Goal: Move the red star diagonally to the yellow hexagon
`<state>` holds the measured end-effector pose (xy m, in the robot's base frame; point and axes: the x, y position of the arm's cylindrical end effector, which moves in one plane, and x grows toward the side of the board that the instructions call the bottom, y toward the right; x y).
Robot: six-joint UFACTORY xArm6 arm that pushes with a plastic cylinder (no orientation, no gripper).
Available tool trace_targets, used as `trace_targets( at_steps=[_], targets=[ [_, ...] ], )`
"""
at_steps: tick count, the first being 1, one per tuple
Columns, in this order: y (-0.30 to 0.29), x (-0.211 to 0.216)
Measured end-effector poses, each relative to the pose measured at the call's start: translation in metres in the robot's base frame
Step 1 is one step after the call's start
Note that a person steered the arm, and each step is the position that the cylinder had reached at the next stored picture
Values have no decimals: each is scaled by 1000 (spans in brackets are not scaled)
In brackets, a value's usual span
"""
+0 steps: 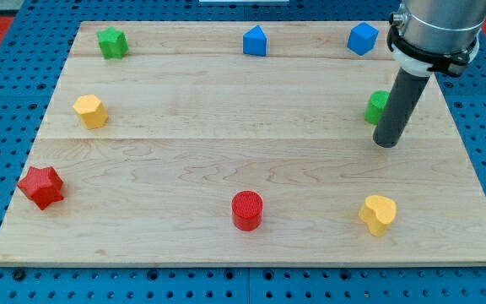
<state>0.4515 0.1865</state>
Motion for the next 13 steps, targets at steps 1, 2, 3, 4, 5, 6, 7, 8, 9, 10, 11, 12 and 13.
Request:
trace_targets(
  at_steps=[1, 2, 3, 4, 5, 6, 7, 8, 9, 10, 11, 12, 13],
  targets=[
    [0, 0],
    [-16, 8],
    [-91, 21],
    [-111, 14],
    [-113, 5],
    [-114, 5],
    [-121, 6],
    [-201, 26],
    [-259, 29],
    [-281, 49],
    [-306, 86],
    [-366, 120],
    [-418, 130]
  ],
)
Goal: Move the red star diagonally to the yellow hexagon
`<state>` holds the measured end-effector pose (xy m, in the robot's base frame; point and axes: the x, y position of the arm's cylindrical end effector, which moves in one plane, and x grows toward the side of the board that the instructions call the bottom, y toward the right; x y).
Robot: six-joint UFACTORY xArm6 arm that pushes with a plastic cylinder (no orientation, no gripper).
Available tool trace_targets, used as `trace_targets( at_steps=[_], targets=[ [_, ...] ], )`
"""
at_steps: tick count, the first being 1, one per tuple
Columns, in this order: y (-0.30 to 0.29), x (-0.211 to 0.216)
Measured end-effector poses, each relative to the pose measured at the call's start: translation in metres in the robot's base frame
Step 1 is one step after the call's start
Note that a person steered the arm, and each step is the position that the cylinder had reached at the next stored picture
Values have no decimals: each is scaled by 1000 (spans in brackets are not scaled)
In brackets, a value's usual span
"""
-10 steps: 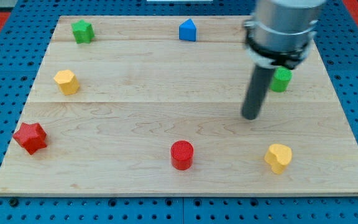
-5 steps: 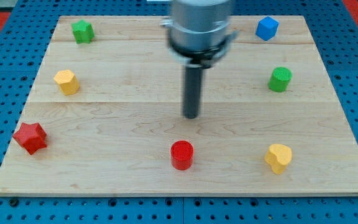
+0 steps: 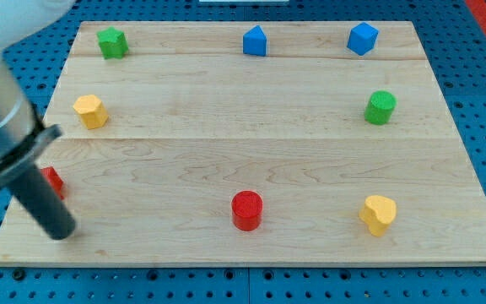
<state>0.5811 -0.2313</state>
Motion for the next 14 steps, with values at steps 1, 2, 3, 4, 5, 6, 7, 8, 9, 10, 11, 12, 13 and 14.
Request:
trace_targets(
  at_steps=[1, 2, 3, 4, 5, 6, 7, 8, 9, 10, 11, 12, 13, 14],
  targets=[
    [-26, -22],
    [-7, -45],
    [-45, -58],
    [-25, -89],
    [36, -116],
    [75, -137],
    [110, -184],
    [120, -222],
    [110, -208],
    [85, -187],
    [102, -181],
    [93, -168],
    [77, -165],
    [75, -166]
  ],
)
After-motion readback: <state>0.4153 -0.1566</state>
